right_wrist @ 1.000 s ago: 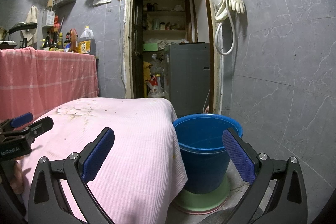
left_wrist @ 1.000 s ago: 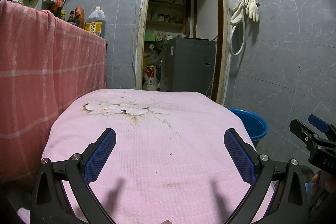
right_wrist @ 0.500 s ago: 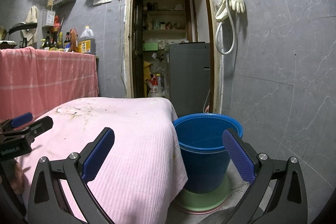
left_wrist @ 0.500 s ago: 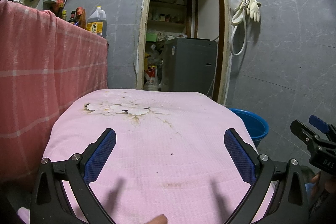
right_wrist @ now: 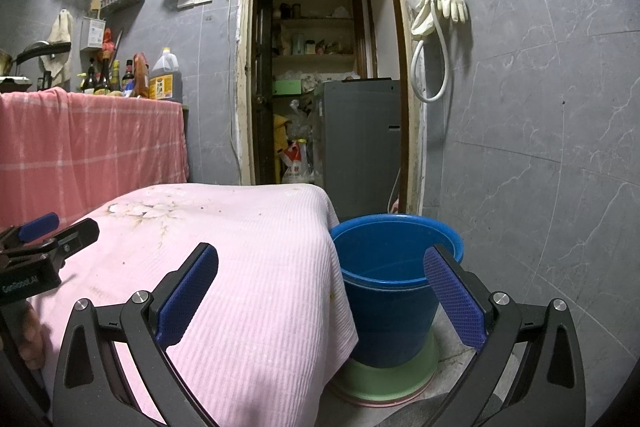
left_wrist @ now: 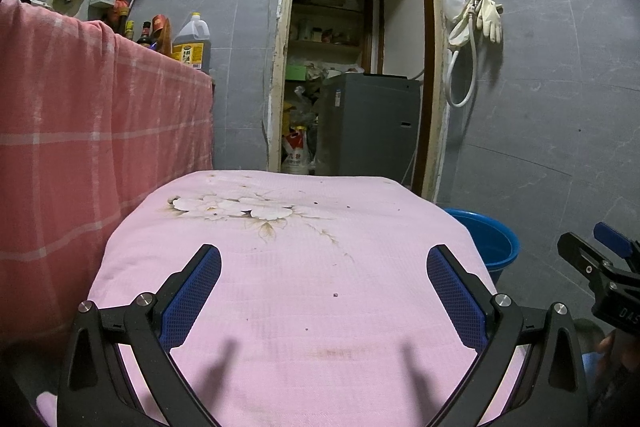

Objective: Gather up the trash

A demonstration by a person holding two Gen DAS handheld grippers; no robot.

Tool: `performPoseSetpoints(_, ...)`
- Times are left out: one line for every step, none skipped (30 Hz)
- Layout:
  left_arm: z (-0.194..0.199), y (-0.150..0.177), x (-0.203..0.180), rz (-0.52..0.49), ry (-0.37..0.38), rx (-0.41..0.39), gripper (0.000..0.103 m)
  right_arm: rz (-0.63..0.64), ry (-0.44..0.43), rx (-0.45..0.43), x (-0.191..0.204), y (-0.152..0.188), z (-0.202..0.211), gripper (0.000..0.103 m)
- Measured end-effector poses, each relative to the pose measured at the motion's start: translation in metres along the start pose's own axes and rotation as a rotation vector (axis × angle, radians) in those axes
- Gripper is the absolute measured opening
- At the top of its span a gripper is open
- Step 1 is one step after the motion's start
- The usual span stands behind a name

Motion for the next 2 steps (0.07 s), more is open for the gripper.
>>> performPoseSetpoints(-0.0001,0.0,0.0001,0.0,0.0,0.001,0.101,0.0,0.001,0.0,-0.0001,-0.0003,-0.0003,0.103)
performPoseSetpoints(-0.0002,0.0,0.0009,0.001,0.0,0.001,0.101,0.0,0.0,0.0,0.0003,0.0006,0.0001,0.103)
Point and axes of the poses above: each gripper's, at about its wrist camera, not at the fingertips, and z roughly against the way its jaws point, x to its left, y to its underside, the point moved 2 cm from there along -z, roughly the way its jaws point, and after that the axes turned 9 degrees about y, right-handed, at the moved point
